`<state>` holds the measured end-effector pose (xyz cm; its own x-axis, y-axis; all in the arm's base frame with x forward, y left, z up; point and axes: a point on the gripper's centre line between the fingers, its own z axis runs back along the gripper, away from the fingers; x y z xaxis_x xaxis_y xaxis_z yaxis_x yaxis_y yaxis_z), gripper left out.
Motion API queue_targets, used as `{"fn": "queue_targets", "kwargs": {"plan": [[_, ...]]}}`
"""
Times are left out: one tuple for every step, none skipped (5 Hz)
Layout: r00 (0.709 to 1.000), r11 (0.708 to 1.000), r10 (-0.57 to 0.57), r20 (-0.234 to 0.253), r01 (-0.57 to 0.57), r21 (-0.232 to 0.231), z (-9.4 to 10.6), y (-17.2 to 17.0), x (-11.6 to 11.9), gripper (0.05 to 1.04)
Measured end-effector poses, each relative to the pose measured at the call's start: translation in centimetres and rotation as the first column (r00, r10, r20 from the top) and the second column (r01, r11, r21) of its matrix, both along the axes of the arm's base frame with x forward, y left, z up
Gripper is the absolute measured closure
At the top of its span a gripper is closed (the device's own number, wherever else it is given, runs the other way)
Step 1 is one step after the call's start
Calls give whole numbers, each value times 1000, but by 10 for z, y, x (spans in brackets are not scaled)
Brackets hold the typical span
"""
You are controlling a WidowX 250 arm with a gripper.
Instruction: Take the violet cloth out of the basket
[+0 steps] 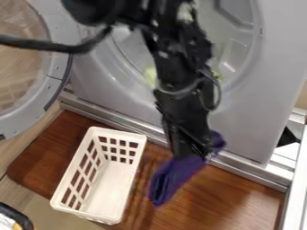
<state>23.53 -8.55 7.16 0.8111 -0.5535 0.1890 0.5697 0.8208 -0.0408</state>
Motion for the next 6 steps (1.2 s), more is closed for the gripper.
{"fn": "queue_targets", "kwargs": {"plan": [[1000, 1000, -27, -9, 27, 5, -17, -8, 4, 969], [999, 1000, -29, -34, 28, -5, -39, -14, 8, 969], [998, 997, -59, -25, 57, -42, -54, -25, 12, 969], [994, 993, -97, -51, 93, -79, -72, -36, 8, 969], [989, 976, -145, -33, 138, -170, -77, -49, 4, 969], [987, 966, -160, -27, 151, -211, -79, -54, 4, 943]]}}
